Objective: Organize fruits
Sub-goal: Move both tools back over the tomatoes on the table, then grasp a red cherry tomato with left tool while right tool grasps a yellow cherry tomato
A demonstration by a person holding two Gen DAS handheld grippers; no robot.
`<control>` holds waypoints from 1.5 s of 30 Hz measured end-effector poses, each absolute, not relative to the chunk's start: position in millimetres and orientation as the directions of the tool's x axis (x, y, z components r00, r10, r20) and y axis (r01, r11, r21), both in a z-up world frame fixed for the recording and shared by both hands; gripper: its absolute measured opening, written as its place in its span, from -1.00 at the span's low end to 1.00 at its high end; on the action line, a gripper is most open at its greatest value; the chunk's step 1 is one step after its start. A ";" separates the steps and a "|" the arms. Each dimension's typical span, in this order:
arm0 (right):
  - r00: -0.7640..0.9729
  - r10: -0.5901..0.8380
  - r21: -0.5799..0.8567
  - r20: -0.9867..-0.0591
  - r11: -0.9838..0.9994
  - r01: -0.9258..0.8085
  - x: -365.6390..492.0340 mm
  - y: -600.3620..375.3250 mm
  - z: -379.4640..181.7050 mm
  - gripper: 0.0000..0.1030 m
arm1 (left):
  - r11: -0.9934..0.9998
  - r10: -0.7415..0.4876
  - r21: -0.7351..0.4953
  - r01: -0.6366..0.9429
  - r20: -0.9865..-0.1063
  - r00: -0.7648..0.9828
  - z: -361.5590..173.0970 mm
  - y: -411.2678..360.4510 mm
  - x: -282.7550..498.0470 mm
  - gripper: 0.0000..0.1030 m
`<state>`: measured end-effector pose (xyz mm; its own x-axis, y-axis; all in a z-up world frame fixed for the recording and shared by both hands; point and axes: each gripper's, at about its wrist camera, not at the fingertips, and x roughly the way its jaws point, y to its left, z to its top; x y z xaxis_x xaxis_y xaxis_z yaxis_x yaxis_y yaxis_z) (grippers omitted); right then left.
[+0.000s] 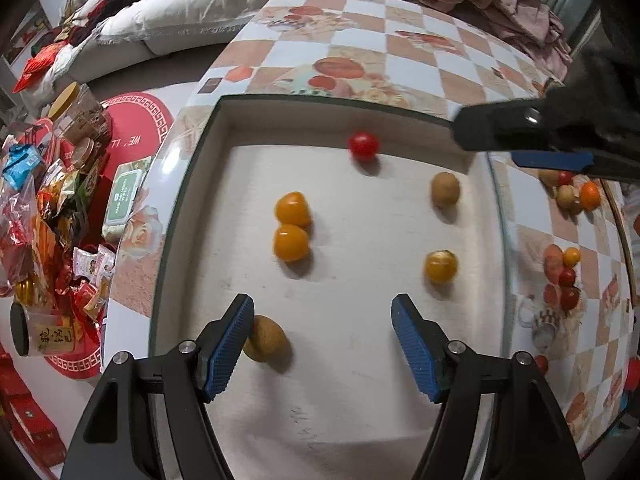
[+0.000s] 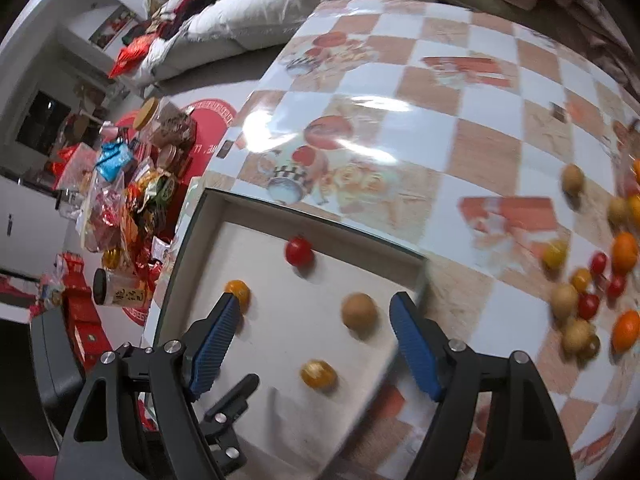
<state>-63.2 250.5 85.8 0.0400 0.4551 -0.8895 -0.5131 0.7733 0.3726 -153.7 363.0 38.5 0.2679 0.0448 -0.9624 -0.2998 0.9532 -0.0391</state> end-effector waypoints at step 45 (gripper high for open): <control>0.038 0.387 0.358 -0.921 0.882 -0.305 -69.4 68.7 31.6 -0.03 | 0.993 -0.055 -0.075 -0.092 -0.978 0.202 19.1 175.7 -151.8 0.40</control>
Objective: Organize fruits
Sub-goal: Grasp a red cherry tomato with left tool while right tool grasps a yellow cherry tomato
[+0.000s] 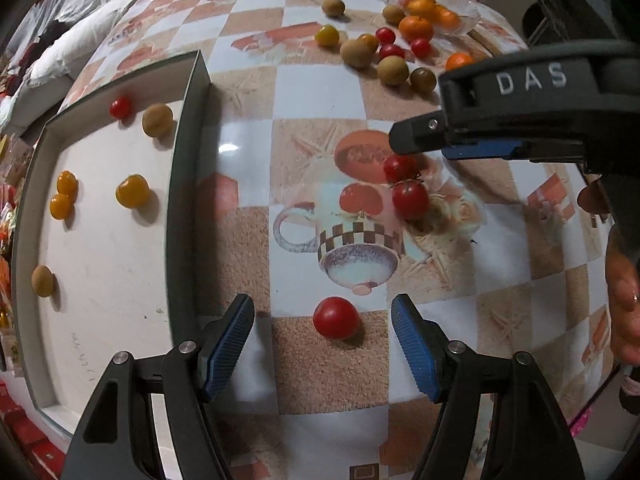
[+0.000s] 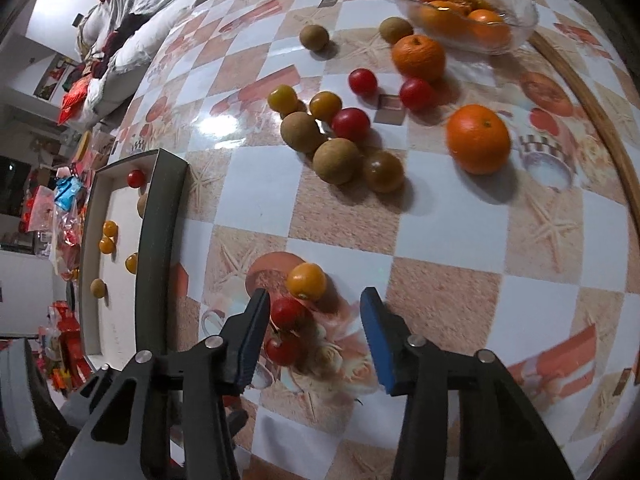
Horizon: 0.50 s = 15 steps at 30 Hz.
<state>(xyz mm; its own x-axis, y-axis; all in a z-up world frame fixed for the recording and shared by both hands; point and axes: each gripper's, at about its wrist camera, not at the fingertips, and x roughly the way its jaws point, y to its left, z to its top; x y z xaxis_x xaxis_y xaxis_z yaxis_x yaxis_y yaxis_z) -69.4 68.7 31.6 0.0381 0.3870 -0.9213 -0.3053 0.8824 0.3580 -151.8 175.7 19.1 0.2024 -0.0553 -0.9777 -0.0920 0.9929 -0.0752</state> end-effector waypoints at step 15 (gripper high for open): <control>0.028 0.372 0.338 -0.928 0.870 -0.358 -67.9 88.9 25.6 -0.55 | 0.992 -0.024 -0.050 -0.118 -0.977 0.211 15.4 170.3 -149.8 -0.45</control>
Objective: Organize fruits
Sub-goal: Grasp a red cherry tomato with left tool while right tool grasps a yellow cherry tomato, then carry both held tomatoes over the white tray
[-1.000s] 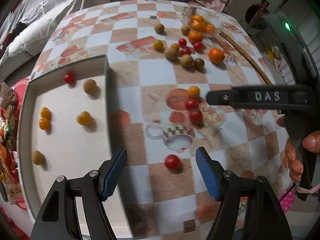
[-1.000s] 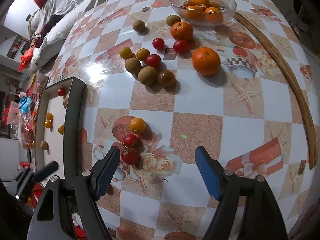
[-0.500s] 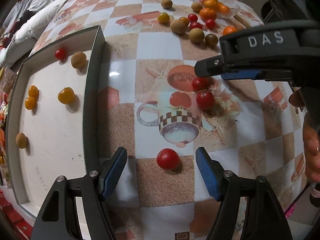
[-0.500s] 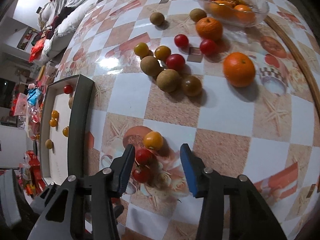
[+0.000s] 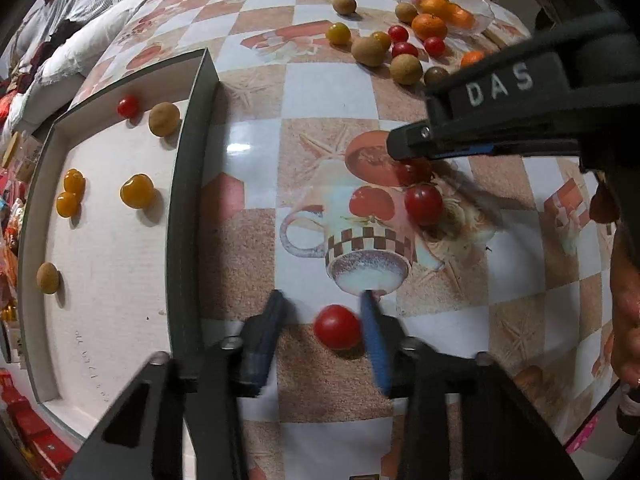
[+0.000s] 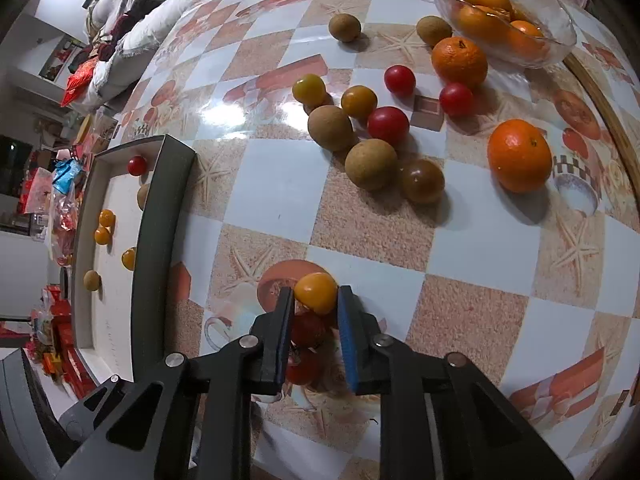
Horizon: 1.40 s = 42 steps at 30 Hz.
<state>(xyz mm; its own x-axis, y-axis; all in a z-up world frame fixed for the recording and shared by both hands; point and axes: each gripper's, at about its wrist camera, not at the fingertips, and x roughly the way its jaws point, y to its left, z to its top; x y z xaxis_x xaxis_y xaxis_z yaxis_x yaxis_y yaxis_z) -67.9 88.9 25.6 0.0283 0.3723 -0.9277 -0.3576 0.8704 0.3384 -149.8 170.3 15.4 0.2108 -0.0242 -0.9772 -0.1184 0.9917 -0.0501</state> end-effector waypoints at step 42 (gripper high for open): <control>0.048 0.427 0.381 -0.903 0.846 -0.372 -108.2 92.0 69.0 -0.55 | 0.960 -0.120 -0.186 -0.207 -0.948 0.294 66.6 258.8 -172.5 -0.53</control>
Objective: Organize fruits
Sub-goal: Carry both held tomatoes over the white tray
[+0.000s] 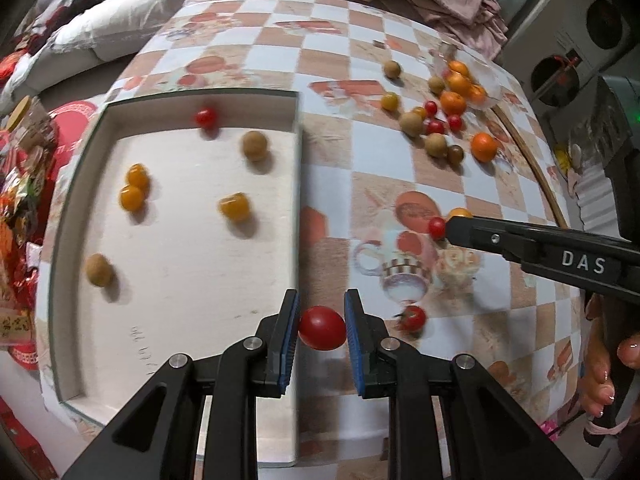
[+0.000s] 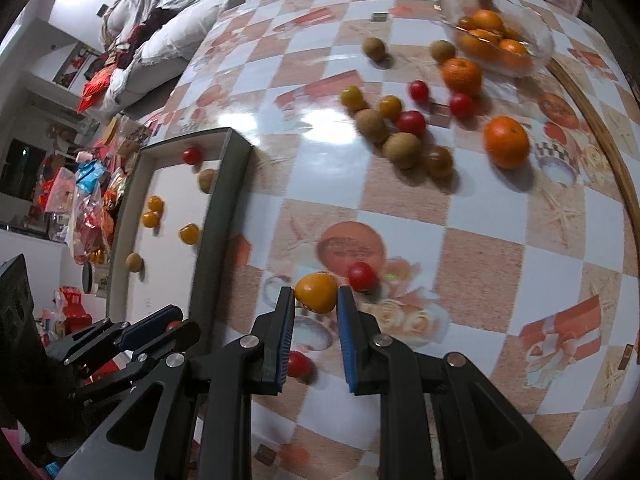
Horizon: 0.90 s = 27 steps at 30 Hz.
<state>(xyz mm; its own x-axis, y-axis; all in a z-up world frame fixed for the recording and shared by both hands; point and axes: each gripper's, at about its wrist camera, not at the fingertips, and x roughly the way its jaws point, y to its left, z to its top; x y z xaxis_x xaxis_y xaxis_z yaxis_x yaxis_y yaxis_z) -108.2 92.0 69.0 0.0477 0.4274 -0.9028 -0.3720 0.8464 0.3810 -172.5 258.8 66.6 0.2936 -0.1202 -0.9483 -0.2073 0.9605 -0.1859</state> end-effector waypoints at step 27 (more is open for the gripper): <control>-0.082 0.396 0.365 -0.915 0.720 -0.591 -147.7 254.8 59.4 -0.55 | 0.883 0.053 -0.054 -0.467 -0.976 0.213 31.7 390.8 -239.5 -0.53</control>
